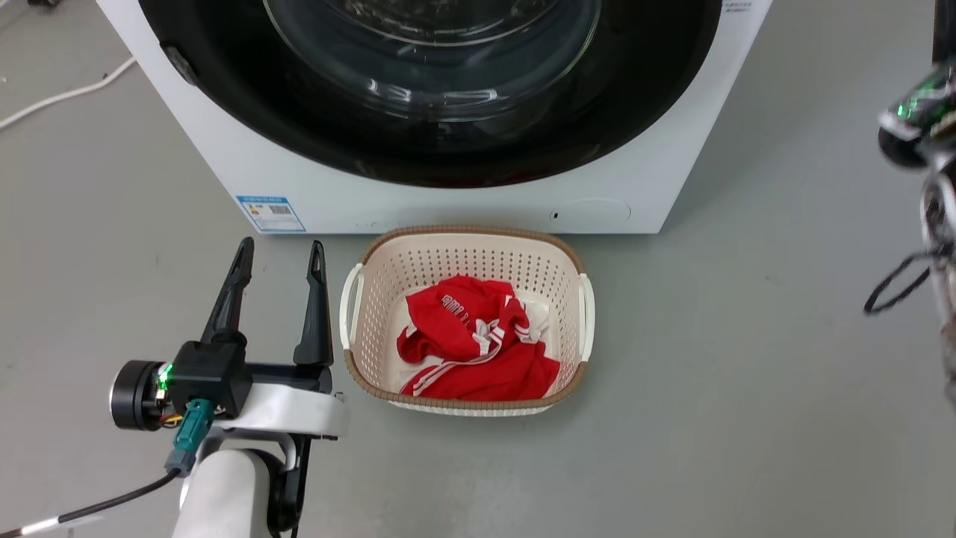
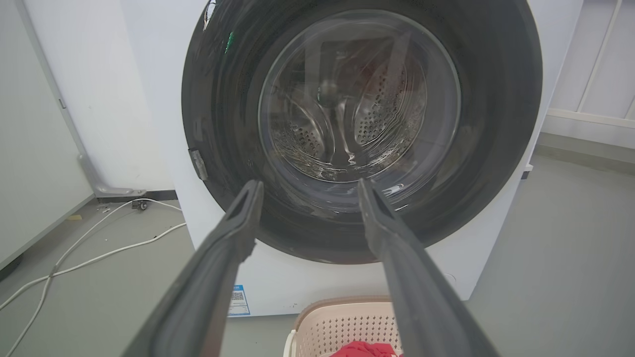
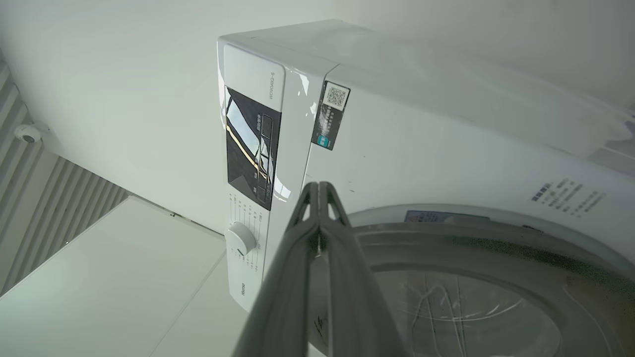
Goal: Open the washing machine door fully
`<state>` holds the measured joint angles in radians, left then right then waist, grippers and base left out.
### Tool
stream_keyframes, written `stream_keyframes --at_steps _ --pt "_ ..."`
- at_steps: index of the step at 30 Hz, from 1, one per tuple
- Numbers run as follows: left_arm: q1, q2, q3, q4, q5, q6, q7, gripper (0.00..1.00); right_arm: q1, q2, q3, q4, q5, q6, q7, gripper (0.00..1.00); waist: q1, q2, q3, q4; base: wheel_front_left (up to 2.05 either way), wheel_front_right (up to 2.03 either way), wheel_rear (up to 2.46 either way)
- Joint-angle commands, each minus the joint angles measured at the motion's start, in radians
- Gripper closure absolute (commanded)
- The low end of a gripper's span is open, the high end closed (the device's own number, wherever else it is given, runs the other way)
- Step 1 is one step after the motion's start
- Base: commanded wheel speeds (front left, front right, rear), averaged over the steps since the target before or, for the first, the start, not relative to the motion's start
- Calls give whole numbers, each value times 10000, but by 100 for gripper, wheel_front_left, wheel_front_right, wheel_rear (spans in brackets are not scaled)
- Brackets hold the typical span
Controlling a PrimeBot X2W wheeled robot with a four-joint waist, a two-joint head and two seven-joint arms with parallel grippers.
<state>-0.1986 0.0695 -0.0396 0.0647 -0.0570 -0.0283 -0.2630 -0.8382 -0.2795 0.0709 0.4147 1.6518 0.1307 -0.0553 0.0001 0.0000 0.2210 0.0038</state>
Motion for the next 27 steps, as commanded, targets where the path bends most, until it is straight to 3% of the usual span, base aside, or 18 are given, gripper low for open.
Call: stream_keyframes --at_steps 1,6,15,21,27 --pt "-184 16 32 -53 40 -48 -25 0 -635 -153 212 478 -59 0 274 100 -1 0 306 87 0 0 0" --pt "-524 3 54 -96 92 -140 -25 0 -3064 -491 1205 2673 -506 0 1569 100 -1 0 677 226 0 0 0" --pt "-1059 -42 52 -265 88 -283 -25 0 -6461 -5 2768 6382 -1549 -1 3787 100 -1 0 1376 446 0 0 0" --pt "-1265 -70 74 -331 53 -337 -25 0 -7749 363 3223 8094 -2144 0 4059 100 -1 0 1774 580 0 0 0" --pt "-1409 -108 121 -386 52 -361 -25 0 -8250 573 3448 8661 -2482 0 4151 100 -1 0 2087 672 0 0 0"
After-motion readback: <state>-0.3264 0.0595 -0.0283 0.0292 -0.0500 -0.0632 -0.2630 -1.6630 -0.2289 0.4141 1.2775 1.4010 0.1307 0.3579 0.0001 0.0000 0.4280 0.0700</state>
